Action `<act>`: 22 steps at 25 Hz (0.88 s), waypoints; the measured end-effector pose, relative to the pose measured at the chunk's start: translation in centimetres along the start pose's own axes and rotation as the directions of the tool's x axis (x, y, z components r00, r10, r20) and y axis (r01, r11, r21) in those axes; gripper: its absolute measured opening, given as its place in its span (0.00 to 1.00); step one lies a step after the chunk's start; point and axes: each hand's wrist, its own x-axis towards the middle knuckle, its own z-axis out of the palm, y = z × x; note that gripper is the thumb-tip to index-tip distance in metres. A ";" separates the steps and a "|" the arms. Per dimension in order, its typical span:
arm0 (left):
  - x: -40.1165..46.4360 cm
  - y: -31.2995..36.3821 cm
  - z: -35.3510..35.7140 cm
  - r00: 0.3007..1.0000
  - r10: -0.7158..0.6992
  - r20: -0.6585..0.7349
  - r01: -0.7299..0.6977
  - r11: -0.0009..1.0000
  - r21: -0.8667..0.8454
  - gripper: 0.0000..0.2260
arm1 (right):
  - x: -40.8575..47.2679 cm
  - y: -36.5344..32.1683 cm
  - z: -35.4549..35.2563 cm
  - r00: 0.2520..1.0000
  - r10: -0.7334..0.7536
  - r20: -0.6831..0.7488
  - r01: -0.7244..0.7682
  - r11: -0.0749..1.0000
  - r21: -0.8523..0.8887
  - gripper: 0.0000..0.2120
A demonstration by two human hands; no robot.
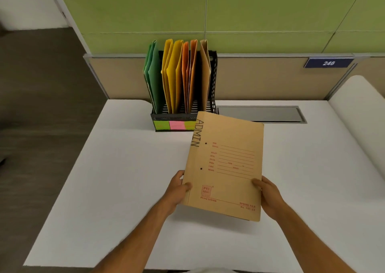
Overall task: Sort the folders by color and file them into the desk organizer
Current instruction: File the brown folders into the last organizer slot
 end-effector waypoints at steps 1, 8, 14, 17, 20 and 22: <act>0.4 0.1 -0.7 1.000 0.006 0.010 -0.006 1.000 0.003 0.16 | 0.3 -0.3 0.6 1.000 0.000 0.008 0.000 1.000 0.005 0.17; 2.5 0.3 -4.2 0.992 -0.029 0.122 0.023 0.998 0.053 0.16 | 2.2 -2.9 2.7 0.963 0.163 0.214 -0.164 0.986 -0.010 0.26; 7.0 3.3 -4.4 0.993 0.047 0.109 -0.085 0.922 0.379 0.17 | 3.4 -5.8 3.6 0.994 0.064 0.091 -0.059 0.997 -0.052 0.18; 9.7 6.3 -3.6 0.986 0.147 0.074 -0.161 0.779 0.606 0.24 | 3.3 -7.6 3.2 0.997 -0.021 0.072 0.030 0.991 -0.130 0.17; 12.7 9.9 -2.9 0.954 0.280 0.107 -0.266 0.629 0.730 0.29 | 2.9 -9.9 2.6 0.994 -0.089 0.071 0.103 0.970 -0.221 0.16; 14.5 12.3 -2.3 0.919 0.368 0.144 -0.337 0.540 0.772 0.30 | 2.4 -11.8 2.0 0.990 -0.132 0.059 0.143 0.952 -0.272 0.15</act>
